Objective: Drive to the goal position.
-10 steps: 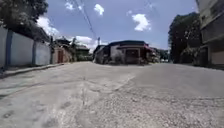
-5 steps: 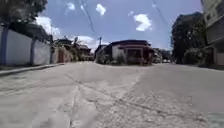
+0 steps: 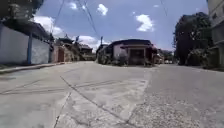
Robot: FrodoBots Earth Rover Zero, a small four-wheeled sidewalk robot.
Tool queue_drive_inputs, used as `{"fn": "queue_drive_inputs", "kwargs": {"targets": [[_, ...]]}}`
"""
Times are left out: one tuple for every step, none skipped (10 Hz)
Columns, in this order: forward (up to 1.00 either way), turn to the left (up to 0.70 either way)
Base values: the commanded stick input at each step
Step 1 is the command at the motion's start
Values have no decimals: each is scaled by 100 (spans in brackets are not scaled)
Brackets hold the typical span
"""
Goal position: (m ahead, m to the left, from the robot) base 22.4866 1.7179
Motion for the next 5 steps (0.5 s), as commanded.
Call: {"fn": "queue_drive_inputs", "kwargs": {"targets": [[100,0],[100,0],[100,-2],[100,-6],[100,-5]]}}
